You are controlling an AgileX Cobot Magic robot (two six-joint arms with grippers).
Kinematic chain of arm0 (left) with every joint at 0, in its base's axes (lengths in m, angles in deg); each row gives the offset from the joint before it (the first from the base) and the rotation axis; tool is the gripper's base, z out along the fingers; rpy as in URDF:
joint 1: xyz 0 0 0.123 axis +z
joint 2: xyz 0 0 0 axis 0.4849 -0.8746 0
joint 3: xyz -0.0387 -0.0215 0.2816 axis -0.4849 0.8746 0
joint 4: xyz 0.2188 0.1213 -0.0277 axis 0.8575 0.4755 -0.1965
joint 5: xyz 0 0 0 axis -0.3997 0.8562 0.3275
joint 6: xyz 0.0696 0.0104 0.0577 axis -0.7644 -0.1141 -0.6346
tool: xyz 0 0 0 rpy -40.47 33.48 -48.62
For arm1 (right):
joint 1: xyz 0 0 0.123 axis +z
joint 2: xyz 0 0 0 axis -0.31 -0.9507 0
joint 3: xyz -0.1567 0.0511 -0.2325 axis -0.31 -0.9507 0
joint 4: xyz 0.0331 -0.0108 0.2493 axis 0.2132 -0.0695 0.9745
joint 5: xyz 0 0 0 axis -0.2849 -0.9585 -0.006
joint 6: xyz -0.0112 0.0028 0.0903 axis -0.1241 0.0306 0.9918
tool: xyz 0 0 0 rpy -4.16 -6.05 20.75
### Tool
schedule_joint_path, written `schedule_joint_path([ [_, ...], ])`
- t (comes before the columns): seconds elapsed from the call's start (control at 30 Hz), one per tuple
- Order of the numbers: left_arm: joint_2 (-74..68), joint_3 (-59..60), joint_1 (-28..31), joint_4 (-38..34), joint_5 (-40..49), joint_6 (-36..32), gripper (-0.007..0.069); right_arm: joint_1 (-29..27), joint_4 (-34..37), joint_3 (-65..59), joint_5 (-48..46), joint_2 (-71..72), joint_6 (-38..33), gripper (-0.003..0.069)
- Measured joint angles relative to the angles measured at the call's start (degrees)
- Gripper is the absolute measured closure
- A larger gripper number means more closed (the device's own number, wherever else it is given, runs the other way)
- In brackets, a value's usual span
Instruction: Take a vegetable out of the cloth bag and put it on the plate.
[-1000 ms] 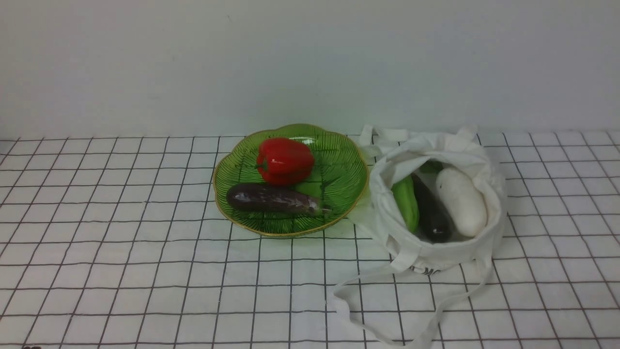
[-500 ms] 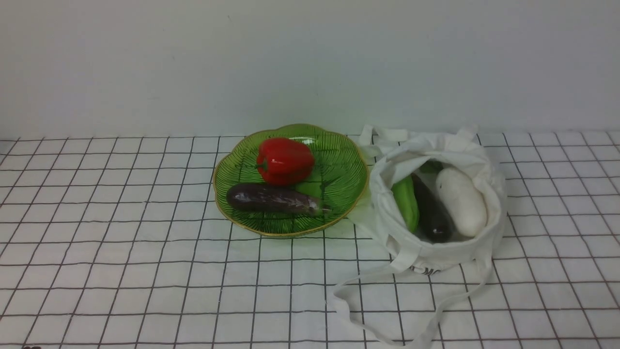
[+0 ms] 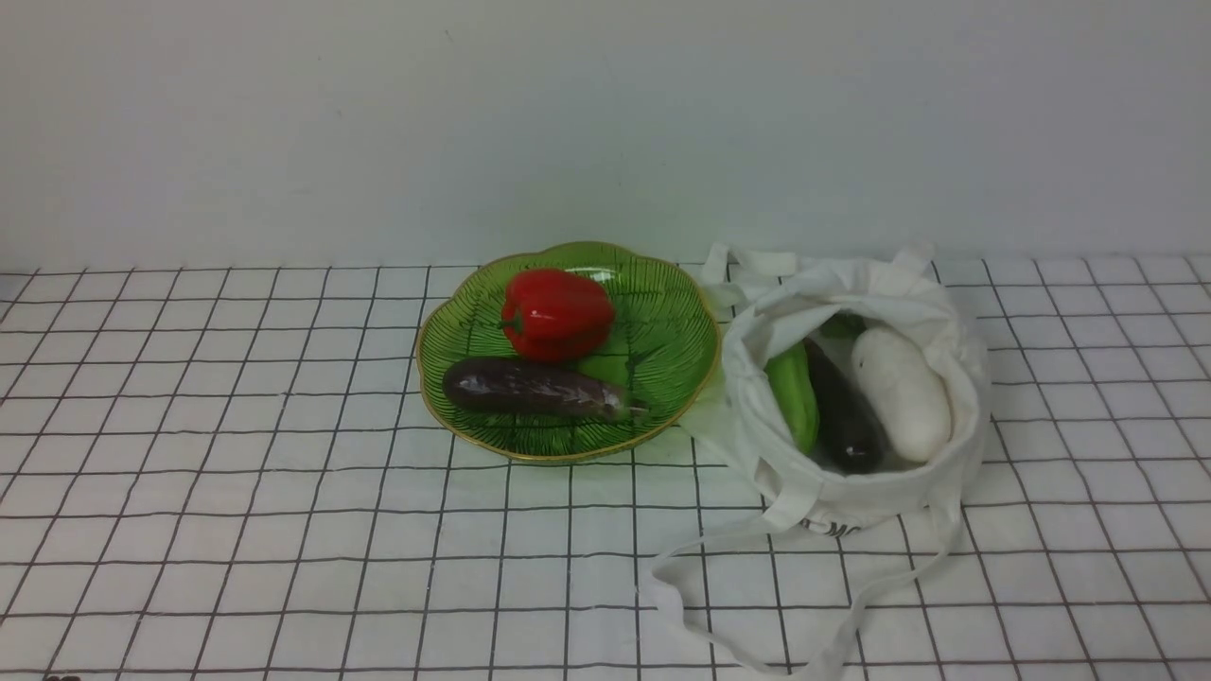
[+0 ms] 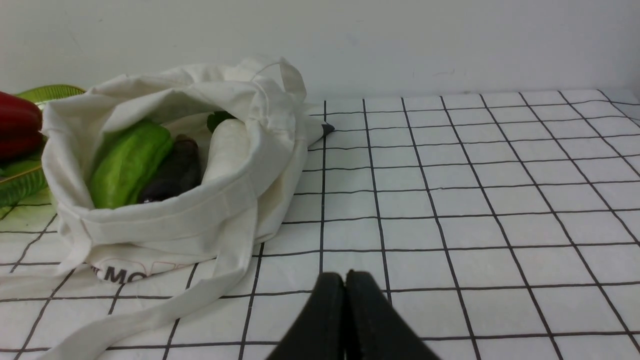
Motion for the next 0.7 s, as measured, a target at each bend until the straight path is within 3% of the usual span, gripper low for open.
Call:
schedule_joint_path([
  [0.7,0.00,0.00,0.00,0.00,0.00,0.00,0.0632,1.30,0.00,0.00,0.00,0.00,0.64,0.0673],
])
